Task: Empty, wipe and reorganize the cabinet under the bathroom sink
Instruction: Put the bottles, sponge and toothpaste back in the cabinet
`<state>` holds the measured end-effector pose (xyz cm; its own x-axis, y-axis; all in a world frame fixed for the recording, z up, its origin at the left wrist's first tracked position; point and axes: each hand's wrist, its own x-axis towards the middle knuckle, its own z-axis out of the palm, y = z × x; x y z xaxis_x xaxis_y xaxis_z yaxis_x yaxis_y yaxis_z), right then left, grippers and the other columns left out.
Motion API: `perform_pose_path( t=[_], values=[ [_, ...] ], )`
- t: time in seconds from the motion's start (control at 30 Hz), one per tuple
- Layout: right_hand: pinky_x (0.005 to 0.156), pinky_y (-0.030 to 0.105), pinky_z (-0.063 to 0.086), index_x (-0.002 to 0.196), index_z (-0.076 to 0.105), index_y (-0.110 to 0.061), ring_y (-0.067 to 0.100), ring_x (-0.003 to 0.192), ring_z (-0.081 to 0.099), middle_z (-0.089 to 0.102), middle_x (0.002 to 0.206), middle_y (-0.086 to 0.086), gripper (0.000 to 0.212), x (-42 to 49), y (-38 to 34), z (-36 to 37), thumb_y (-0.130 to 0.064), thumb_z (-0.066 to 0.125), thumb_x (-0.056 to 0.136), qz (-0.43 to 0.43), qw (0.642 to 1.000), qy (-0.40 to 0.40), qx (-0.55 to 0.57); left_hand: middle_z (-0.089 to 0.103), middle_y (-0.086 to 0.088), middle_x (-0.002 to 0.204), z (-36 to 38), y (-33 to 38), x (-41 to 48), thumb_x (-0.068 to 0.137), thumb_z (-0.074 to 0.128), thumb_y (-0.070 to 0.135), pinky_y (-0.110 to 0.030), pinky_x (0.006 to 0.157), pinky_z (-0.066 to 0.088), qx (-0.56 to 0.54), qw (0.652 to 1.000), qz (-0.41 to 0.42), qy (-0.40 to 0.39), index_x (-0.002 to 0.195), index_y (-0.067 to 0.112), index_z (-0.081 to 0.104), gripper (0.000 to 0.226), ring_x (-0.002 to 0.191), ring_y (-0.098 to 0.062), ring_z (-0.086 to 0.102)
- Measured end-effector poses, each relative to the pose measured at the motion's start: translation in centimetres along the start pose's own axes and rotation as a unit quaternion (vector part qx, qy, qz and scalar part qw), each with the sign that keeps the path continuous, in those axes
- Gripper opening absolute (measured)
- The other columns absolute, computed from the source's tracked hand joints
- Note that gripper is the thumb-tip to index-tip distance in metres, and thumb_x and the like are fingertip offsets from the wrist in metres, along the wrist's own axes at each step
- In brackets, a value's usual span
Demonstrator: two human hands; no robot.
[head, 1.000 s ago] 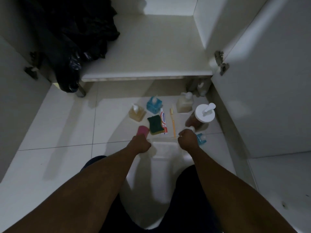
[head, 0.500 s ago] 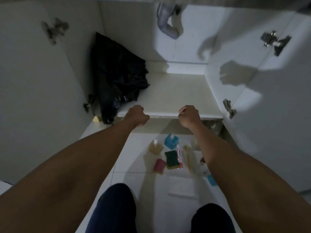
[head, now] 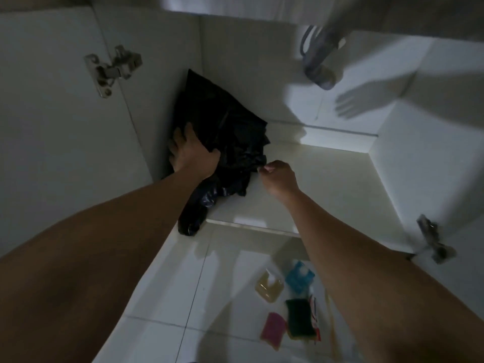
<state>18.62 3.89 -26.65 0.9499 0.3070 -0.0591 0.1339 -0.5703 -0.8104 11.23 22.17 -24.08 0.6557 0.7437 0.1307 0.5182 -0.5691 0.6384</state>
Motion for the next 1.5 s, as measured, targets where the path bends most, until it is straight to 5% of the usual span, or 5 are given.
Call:
perform_pose_path(
  t=[0.3, 0.6, 1.0, 1.2, 1.5],
  values=[
    [0.1, 0.062, 0.042, 0.152, 0.009, -0.041, 0.034, 0.138, 0.037, 0.023, 0.159, 0.001, 0.085, 6.4, -0.9, 9.1, -0.063, 0.056, 0.086, 0.182, 0.957, -0.09, 0.209, 0.023, -0.01, 0.16, 5.3, -5.4, 7.8, 0.075, 0.079, 0.053, -0.043, 0.118, 0.029, -0.172, 0.974, -0.13, -0.068, 0.158, 0.022, -0.001, 0.119, 0.144, -0.033, 0.03],
    [0.085, 0.069, 0.043, 0.149, 0.022, -0.043, 0.037, 0.136, 0.038, 0.028, 0.157, -0.002, 0.097, 7.8, -0.9, 13.4, -0.087, 0.048, 0.067, 0.261, 0.913, -0.178, 0.258, 0.043, -0.009, 0.15, 8.4, -5.8, 7.6, 0.092, 0.067, 0.033, -0.032, 0.099, 0.04, -0.208, 0.941, -0.162, -0.214, 0.152, 0.012, 0.031, 0.073, 0.133, -0.03, 0.045],
    [0.112, 0.037, 0.03, 0.147, 0.038, -0.013, 0.03, 0.137, 0.031, 0.013, 0.156, 0.016, 0.075, 11.8, -0.5, 13.1, -0.063, 0.045, 0.092, 0.211, 0.969, -0.009, 0.125, 0.04, -0.004, 0.15, 7.6, -1.8, 12.0, 0.049, 0.093, 0.054, -0.034, 0.114, 0.037, -0.358, 0.923, -0.132, 0.046, 0.151, 0.012, 0.022, 0.131, 0.137, -0.02, 0.042],
    [0.107, 0.058, 0.036, 0.151, 0.019, -0.026, 0.036, 0.136, 0.037, 0.025, 0.156, 0.006, 0.081, 12.0, -1.4, 12.4, -0.069, 0.046, 0.088, 0.209, 0.937, -0.029, 0.278, 0.027, -0.011, 0.158, 7.8, -0.6, 14.8, 0.086, 0.074, 0.022, -0.033, 0.116, 0.03, -0.288, 0.946, -0.126, -0.079, 0.156, 0.009, 0.006, 0.099, 0.142, -0.028, 0.032],
    [0.11, 0.062, 0.029, 0.147, 0.022, -0.05, 0.028, 0.139, 0.037, 0.033, 0.156, -0.004, 0.099, 9.6, -2.7, 11.2, -0.097, 0.036, 0.06, 0.194, 0.906, -0.133, 0.352, 0.066, -0.016, 0.091, 5.5, -0.9, 10.4, 0.086, 0.056, 0.014, -0.033, 0.067, 0.055, -0.259, 0.895, -0.213, -0.294, 0.11, 0.003, 0.067, 0.028, 0.077, -0.031, 0.064]
  ],
)
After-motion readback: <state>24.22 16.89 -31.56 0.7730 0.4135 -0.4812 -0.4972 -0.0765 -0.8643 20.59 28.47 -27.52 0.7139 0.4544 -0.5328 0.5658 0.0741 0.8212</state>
